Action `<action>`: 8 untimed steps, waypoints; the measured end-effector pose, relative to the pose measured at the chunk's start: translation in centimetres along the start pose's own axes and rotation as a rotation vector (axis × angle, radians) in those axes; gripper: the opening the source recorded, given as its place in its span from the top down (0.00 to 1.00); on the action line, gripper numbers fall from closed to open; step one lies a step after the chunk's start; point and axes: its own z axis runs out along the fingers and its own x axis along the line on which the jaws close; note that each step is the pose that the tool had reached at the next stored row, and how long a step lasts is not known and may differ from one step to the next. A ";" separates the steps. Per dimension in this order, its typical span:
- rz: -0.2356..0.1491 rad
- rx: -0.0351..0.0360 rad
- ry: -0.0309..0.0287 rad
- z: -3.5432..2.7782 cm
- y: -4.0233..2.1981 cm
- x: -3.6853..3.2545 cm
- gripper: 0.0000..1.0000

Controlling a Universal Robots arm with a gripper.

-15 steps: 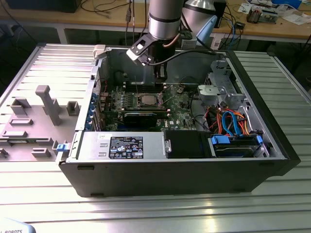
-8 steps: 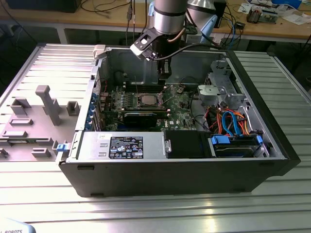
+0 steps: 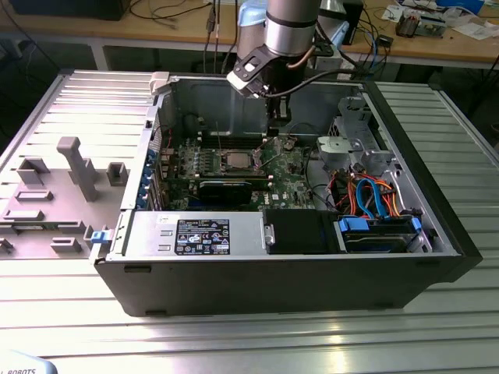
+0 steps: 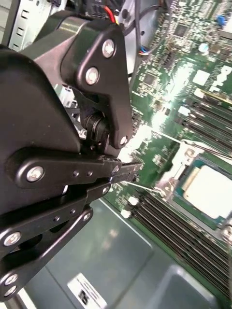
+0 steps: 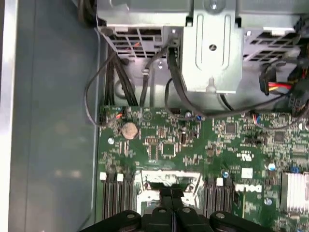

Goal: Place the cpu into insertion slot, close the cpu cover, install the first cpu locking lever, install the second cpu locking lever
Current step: 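Close the cpu cover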

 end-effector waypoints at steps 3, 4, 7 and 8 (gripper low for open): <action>0.000 0.0002 0.0001 0.17 1.11 -0.02 0.89; 0.000 0.0002 0.0000 0.18 1.27 -0.02 0.89; 0.000 0.0002 0.0002 0.20 1.50 -0.01 0.89; 0.000 0.0002 0.0002 0.20 1.50 -0.01 0.89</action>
